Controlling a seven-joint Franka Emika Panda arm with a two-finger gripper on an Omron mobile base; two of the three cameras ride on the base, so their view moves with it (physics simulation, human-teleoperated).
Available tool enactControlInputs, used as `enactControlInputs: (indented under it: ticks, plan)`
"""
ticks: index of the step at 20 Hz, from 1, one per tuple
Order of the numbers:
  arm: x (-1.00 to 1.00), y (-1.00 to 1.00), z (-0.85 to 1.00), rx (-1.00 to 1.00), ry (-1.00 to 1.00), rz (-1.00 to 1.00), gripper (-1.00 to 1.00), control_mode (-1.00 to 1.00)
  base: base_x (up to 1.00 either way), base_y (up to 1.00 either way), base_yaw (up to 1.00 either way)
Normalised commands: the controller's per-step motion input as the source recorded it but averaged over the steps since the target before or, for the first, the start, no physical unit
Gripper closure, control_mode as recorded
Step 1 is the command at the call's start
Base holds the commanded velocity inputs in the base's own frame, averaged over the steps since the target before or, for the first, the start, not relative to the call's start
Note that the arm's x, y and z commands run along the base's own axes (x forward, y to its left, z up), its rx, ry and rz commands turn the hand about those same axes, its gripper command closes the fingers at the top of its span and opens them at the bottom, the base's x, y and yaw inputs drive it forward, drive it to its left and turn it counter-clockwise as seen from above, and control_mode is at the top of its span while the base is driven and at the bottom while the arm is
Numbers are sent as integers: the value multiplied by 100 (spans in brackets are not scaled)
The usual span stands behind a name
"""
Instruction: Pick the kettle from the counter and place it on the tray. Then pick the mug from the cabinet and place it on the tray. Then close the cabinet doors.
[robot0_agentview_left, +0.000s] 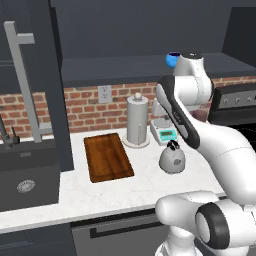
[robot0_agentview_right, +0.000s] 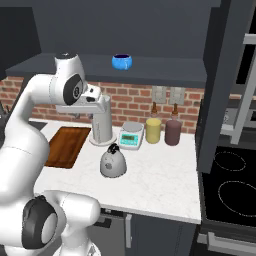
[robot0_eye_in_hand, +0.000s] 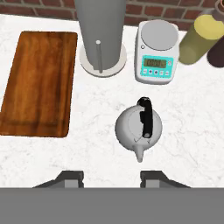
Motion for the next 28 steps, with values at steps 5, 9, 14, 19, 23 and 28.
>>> enactControlInputs:
  ticks: [5,9,14,19,23,28]
  plan:
    - [-17,-5,-3,0,-1,0,-100,-100,0,0,0]
    - [-46,-8,-16,0,-1,2,-100,-100,0,0,0]
    - [-55,-22,-30,0,0,-1,-100,-100,0,0,0]
    - [-13,-31,-42,0,6,-7,-100,-100,0,0,0]
    - [8,-38,-45,1,10,-11,-100,-100,0,0,0]
    - [43,-9,-43,0,2,-4,-100,-100,0,0,0]
